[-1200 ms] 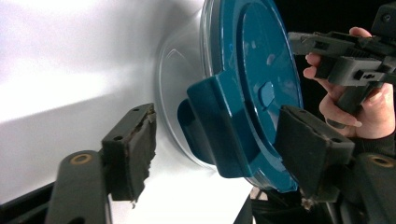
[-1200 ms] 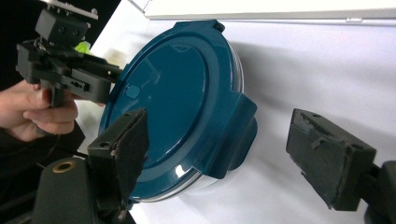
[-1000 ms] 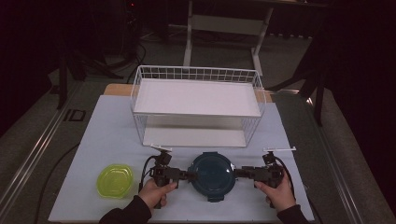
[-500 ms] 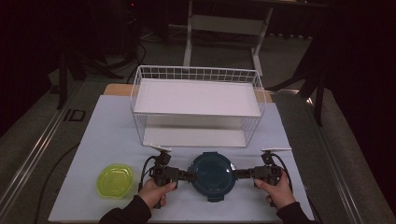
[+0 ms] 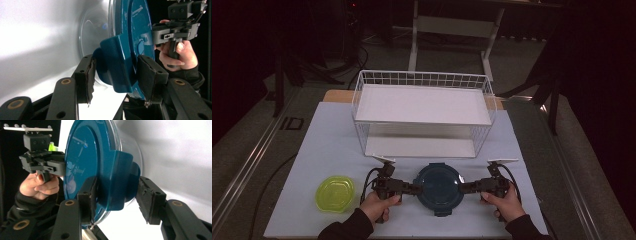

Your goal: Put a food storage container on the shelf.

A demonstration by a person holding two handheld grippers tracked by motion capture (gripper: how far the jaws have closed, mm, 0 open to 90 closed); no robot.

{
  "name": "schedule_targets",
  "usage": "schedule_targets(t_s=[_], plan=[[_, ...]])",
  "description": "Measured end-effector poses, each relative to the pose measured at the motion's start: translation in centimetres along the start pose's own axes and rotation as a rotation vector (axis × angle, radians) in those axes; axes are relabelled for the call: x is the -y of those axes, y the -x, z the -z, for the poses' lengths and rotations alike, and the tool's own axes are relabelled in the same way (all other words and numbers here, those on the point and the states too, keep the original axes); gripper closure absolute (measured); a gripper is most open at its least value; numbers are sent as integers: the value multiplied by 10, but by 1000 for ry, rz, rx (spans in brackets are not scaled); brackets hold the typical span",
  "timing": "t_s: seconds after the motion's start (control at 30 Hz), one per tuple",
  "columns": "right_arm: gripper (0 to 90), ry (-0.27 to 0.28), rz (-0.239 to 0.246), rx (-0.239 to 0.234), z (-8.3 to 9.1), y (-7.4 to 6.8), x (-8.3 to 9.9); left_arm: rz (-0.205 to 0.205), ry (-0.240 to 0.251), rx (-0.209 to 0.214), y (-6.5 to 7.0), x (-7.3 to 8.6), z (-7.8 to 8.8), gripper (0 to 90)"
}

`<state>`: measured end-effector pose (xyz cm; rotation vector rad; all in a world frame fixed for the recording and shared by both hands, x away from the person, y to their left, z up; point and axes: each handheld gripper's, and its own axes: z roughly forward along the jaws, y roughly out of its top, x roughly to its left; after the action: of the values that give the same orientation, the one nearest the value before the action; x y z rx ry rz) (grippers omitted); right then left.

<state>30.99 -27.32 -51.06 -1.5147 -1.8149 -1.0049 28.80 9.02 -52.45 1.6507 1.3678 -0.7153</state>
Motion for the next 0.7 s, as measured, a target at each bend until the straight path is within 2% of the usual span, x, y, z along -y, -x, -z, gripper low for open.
schedule_targets(t_s=[0.33, 0.37, 0.4, 0.47, 0.5, 0.53, 0.7], plan=[[532, 26, 14, 21, 1, -6, 5, 0, 4, -19, 7, 5, 3, 498], [536, 28, 22, 23, 2, -7, 6, 22, 8, -12, 8, 6, 3, 500], [545, 28, 43, 22, 2, -10, 7, 26, 4, -22, 9, 6, 2, 486], [556, 17, 71, 19, 3, -19, 9, 11, 2, -51, 12, 7, -1, 438], [557, 15, 92, 39, 3, -25, 9, 9, -1, -49, 13, 6, -1, 433], [560, 16, 90, 45, 4, -26, 9, 8, 0, -46, 12, 7, -1, 434], [561, 16, 104, 48, 4, -28, 9, 0, -11, -29, 10, 7, 0, 439]])
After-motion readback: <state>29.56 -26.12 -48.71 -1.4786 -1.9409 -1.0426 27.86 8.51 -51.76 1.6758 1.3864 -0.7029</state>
